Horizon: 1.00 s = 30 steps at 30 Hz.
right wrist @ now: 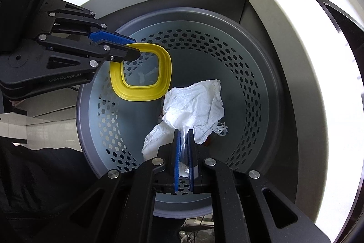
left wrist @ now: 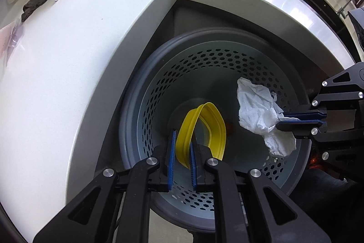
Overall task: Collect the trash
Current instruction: 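Carry yellow lid and tissues over the grey bin and open both tools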
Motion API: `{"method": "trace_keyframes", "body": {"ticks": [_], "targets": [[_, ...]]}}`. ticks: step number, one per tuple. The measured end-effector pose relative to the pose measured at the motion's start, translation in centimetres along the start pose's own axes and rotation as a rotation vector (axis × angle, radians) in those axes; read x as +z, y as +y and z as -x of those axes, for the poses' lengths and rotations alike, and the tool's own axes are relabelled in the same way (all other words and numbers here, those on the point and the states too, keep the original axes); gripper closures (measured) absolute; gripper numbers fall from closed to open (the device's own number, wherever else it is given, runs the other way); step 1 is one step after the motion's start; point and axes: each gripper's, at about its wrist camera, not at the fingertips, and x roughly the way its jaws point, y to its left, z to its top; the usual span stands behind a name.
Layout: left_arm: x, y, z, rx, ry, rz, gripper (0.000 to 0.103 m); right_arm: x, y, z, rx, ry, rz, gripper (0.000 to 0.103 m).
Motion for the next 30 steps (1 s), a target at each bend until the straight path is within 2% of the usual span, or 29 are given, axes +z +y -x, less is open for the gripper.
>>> {"method": "trace_keyframes", "body": {"ticks": [24, 26, 28, 30], "targets": [[-0.7, 1.0, -0.2, -0.001, -0.017, -0.005, 0.091, -0.7, -0.4, 0.7, -0.009, -0.02, -0.013, 0.097], [-0.7, 0.7, 0.1, 0.003, -0.02, 0.001, 0.09, -0.8, -0.5, 0.7, -0.013, -0.024, -0.015, 0.091], [-0.8, 0.3, 0.4, 0.001, -0.026, 0.005, 0.089, -1.0, -0.7, 0.9, -0.015, -0.029, -0.022, 0.073], [-0.9, 0.2, 0.6, 0.003, -0.033, 0.005, 0.085, -1.1, -0.8, 1.1, -0.019, -0.039, -0.027, 0.061]]}}
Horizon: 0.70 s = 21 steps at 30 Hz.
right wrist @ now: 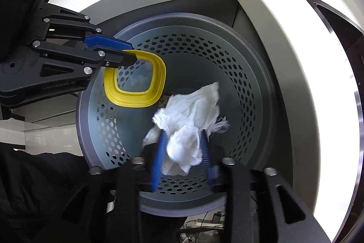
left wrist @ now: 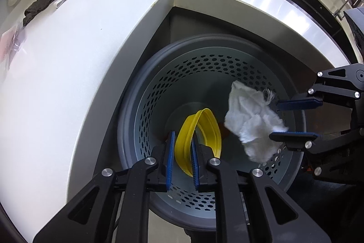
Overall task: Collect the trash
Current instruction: 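Carry yellow lid and tissues over the grey bin and open both tools, then move both tools back toward the plastic bag and receipt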
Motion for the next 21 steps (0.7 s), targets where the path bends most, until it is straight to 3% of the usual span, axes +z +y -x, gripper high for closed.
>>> {"method": "trace_keyframes", "body": {"ticks": [2, 6, 9, 14, 17, 21], "targets": [[-0.1, -0.1, 0.2, 0.005, -0.009, 0.0, 0.073, -0.1, -0.2, 0.1, -0.001, -0.002, 0.0, 0.061], [-0.2, -0.3, 0.6, 0.003, -0.025, 0.006, 0.071, 0.3, -0.5, 0.6, -0.005, -0.006, -0.001, 0.054], [-0.1, -0.2, 1.5, 0.004, -0.05, 0.018, 0.062, 0.3, -0.8, 0.9, -0.004, -0.014, -0.004, 0.044], [0.3, 0.2, 3.9, 0.01, -0.117, 0.059, 0.045, 0.5, -0.8, 1.9, 0.005, -0.039, -0.012, 0.04], [0.8, 0.4, 5.3, 0.025, -0.145, 0.085, 0.045, 0.8, -1.0, 2.6, 0.006, -0.05, -0.009, 0.03], [1.2, 1.6, 7.3, 0.028, -0.185, 0.134, 0.041, 1.5, -1.0, 3.3, 0.007, -0.066, 0.0, 0.03]]}}
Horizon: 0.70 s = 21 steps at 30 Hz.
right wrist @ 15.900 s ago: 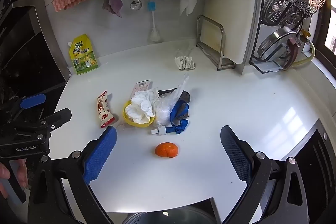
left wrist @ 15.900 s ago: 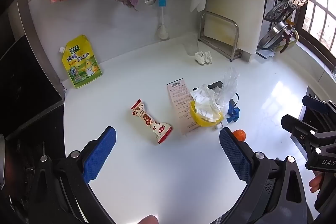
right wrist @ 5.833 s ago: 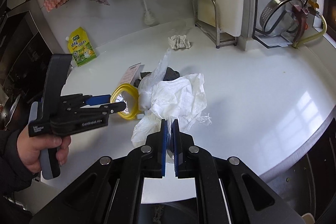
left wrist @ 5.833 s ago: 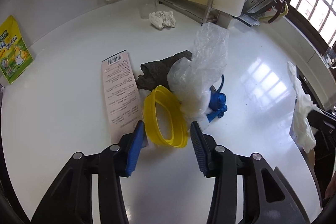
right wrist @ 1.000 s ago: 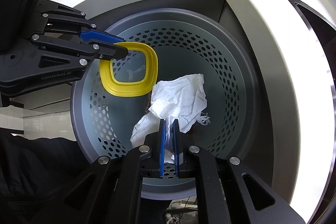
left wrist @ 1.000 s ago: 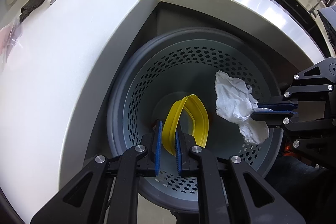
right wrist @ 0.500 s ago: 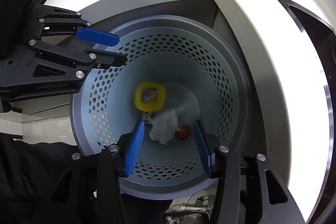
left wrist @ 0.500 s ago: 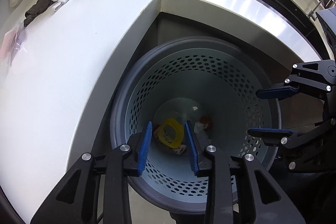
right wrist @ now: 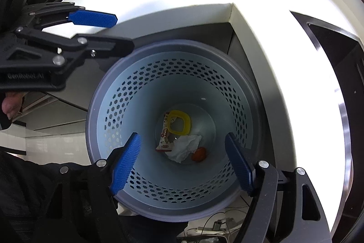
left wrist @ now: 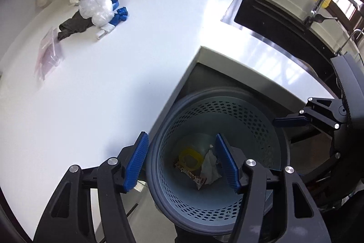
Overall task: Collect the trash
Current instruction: 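Move both tools back toward the plastic bag and receipt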
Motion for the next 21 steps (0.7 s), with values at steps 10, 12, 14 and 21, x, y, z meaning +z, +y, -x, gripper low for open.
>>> {"method": "trace_keyframes", "body": {"ticks": [10, 12, 14, 21], "targets": [[3.3, 5.7, 5.0, 0.105, -0.14, 0.155, 0.023, 5.3, -0.9, 4.3, 0.028, -0.159, -0.014, 0.027], [4.0, 7.2, 5.3, 0.13, -0.157, 0.182, 0.022, 6.9, -1.4, 4.8, 0.036, -0.193, -0.022, 0.027], [4.5, 9.2, 5.9, 0.153, -0.17, 0.211, 0.021, 8.8, -1.9, 5.2, 0.042, -0.224, -0.033, 0.027], [6.5, 13.7, 6.1, 0.234, -0.202, 0.263, 0.02, 16.5, -3.2, 5.6, 0.045, -0.308, -0.064, 0.027]]}}
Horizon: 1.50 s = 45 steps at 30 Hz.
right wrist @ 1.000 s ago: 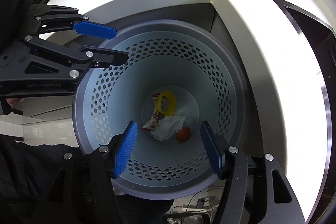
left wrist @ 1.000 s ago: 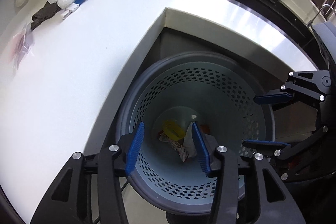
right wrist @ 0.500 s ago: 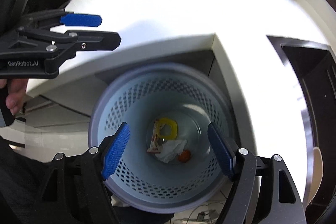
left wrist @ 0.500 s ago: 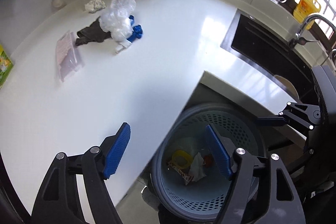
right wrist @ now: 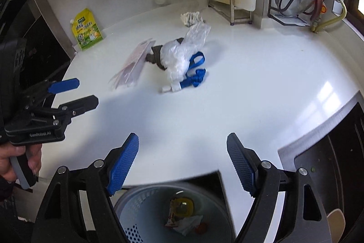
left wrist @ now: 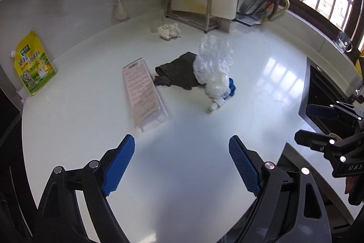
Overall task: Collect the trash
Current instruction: 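Move both tools back toward the plastic bag and receipt, then grasp the pink receipt with the left tool while the right tool grasps the clear plastic bag, then lift receipt and plastic bag and carry them toward the grey bin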
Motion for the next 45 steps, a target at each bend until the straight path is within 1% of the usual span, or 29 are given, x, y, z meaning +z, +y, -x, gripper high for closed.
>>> {"method": "trace_keyframes", "body": {"ticks": [3, 6, 11, 17, 19, 20, 21, 22, 23, 25, 30, 32, 35, 36, 37, 38, 39, 41, 42, 44, 45], "targets": [[1.1, 1.2, -1.1, 0.023, 0.003, 0.014, 0.02, 2.8, 0.5, -1.6, -0.007, -0.009, 0.018, 0.026], [2.0, 2.1, -2.4, 0.037, 0.009, 0.019, 0.02, 4.8, 0.8, -3.9, -0.019, -0.007, 0.038, 0.026], [3.2, 3.5, -4.6, 0.049, 0.026, 0.034, 0.02, 8.4, 0.9, -7.1, -0.023, -0.011, 0.033, 0.026], [3.8, 5.0, -7.3, 0.057, 0.061, 0.046, 0.02, 10.8, 1.2, -11.7, -0.049, 0.034, 0.067, 0.026], [4.0, 5.3, -8.1, 0.06, 0.067, 0.047, 0.02, 11.0, 1.6, -12.7, -0.057, 0.052, 0.098, 0.027], [4.1, 5.4, -8.4, 0.063, 0.072, 0.047, 0.02, 11.1, 1.9, -13.0, -0.071, 0.057, 0.115, 0.031], [4.3, 5.5, -8.8, 0.065, 0.075, 0.047, 0.02, 11.1, 2.1, -13.1, -0.06, 0.062, 0.128, 0.051], [4.4, 5.5, -9.2, 0.066, 0.08, 0.047, 0.02, 11.1, 2.3, -13.0, -0.055, 0.065, 0.136, 0.078], [4.5, 5.6, -9.6, 0.067, 0.084, 0.048, 0.02, 11.2, 2.5, -12.7, -0.061, 0.058, 0.144, 0.085], [4.6, 5.8, -10.2, 0.069, 0.088, 0.052, 0.02, 11.1, 2.7, -11.5, -0.041, 0.031, 0.152, 0.09], [4.9, 5.9, -11.2, 0.064, 0.095, 0.064, 0.02, 10.7, 2.5, -8.1, 0.016, -0.023, 0.128, 0.091], [5.1, 5.6, -11.5, 0.056, 0.098, 0.07, 0.02, 10.5, 2.8, -7.0, 0.023, -0.038, 0.137, 0.092], [5.4, 5.2, -12.5, 0.072, 0.12, 0.069, 0.02, 10.2, 3.3, -5.5, 0.032, -0.063, 0.153, 0.092], [5.3, 5.1, -12.8, 0.075, 0.13, 0.069, 0.021, 10.1, 3.5, -5.1, 0.039, -0.07, 0.153, 0.092], [5.3, 5.0, -13.2, 0.081, 0.146, 0.065, 0.026, 10.0, 3.6, -4.7, 0.045, -0.076, 0.151, 0.092], [5.2, 4.9, -13.5, 0.081, 0.163, 0.063, 0.039, 9.9, 3.6, -4.3, 0.051, -0.083, 0.148, 0.092], [5.1, 5.0, -13.7, 0.075, 0.168, 0.07, 0.04, 9.9, 3.7, -3.9, 0.056, -0.091, 0.146, 0.092], [5.2, 5.2, -13.5, 0.065, 0.163, 0.083, 0.052, 9.8, 3.5, -3.2, 0.058, -0.103, 0.143, 0.092], [5.2, 5.2, -13.4, 0.051, 0.161, 0.087, 0.055, 9.8, 3.4, -3.0, 0.057, -0.107, 0.14, 0.092], [5.2, 5.5, -13.1, 0.05, 0.151, 0.096, 0.06, 9.6, 3.1, -2.6, 0.055, -0.11, 0.134, 0.092], [5.1, 5.5, -13.0, 0.049, 0.151, 0.096, 0.062, 9.5, 3.0, -2.4, 0.054, -0.11, 0.132, 0.092]]}}
